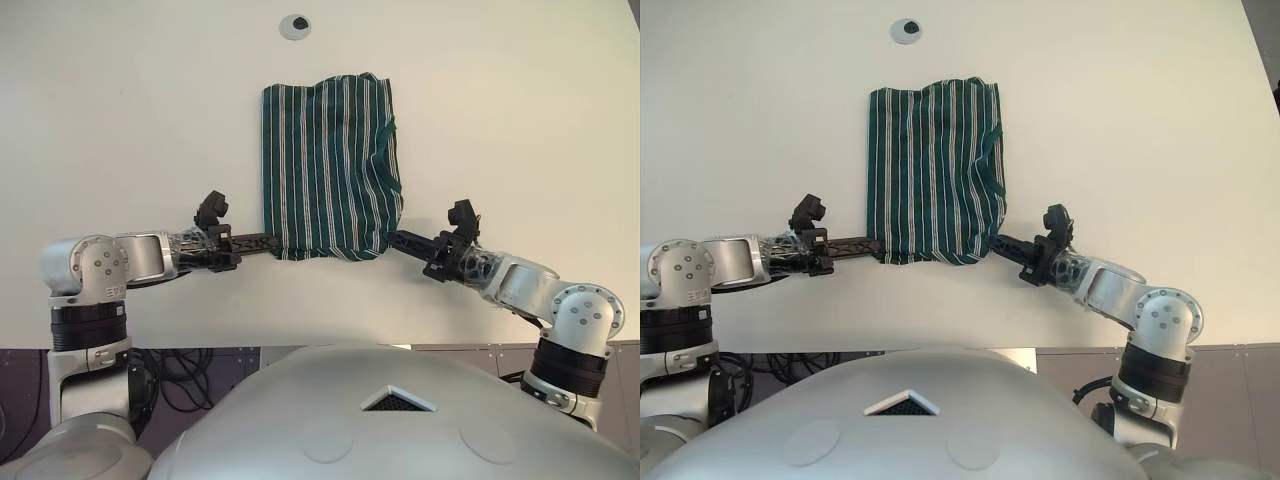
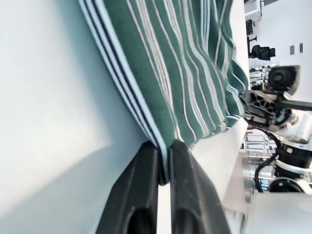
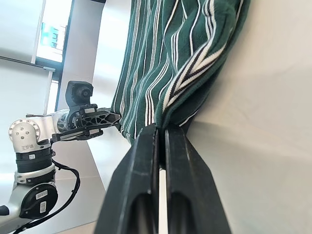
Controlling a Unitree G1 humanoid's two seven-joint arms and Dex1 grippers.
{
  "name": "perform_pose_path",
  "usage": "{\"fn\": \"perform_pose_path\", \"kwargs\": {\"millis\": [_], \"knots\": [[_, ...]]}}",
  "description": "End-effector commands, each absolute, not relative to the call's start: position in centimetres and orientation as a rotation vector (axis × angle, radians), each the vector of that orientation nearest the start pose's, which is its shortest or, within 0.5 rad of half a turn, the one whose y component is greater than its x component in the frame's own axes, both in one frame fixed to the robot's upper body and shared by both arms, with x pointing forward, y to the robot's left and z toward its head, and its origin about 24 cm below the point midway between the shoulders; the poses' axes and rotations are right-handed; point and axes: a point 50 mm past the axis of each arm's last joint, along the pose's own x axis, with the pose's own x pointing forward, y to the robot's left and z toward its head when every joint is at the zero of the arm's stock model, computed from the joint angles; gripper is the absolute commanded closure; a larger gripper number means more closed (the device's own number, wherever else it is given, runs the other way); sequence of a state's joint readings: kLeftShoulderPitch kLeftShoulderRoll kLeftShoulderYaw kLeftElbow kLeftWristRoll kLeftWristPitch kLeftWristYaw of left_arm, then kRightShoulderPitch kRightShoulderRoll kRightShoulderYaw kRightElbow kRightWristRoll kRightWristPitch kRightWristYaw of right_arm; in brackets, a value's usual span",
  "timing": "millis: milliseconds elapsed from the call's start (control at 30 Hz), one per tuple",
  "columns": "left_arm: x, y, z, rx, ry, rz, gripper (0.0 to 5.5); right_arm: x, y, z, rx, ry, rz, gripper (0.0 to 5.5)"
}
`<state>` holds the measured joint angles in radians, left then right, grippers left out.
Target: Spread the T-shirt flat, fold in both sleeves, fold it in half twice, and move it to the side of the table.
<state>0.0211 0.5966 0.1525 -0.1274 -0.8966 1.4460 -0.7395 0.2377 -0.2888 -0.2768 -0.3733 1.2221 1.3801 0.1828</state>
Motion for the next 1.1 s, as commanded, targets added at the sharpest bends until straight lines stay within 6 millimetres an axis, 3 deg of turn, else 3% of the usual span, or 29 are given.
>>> {"fn": "perform_pose_path", "kwargs": {"millis": [33,233,433,633,800,933,1100], "knots": [[17.1,21.3,4.5,-0.677,1.163,-0.869,5.45,13.0,-17.7,2.8,0.838,1.032,0.586,5.50],[16.3,21.3,5.5,-0.666,1.213,-0.953,5.46,11.8,-18.3,4.0,0.824,1.056,0.661,5.50],[16.8,21.4,7.0,-0.649,1.210,-1.022,5.46,14.5,-17.5,6.4,0.824,0.939,0.793,5.50],[20.4,21.1,8.9,-0.585,1.144,-1.061,5.46,18.7,-16.8,9.8,0.802,0.804,0.881,5.50],[23.4,21.4,9.9,-0.582,1.059,-1.043,5.46,22.4,-16.8,11.3,0.778,0.777,0.913,5.50],[26.0,21.7,10.5,-0.592,0.991,-1.016,5.46,25.4,-16.9,11.5,0.773,0.776,0.903,5.50],[29.1,21.6,10.2,-0.661,0.912,-0.954,5.47,28.2,-16.6,9.6,0.798,0.813,0.847,5.50]]}}
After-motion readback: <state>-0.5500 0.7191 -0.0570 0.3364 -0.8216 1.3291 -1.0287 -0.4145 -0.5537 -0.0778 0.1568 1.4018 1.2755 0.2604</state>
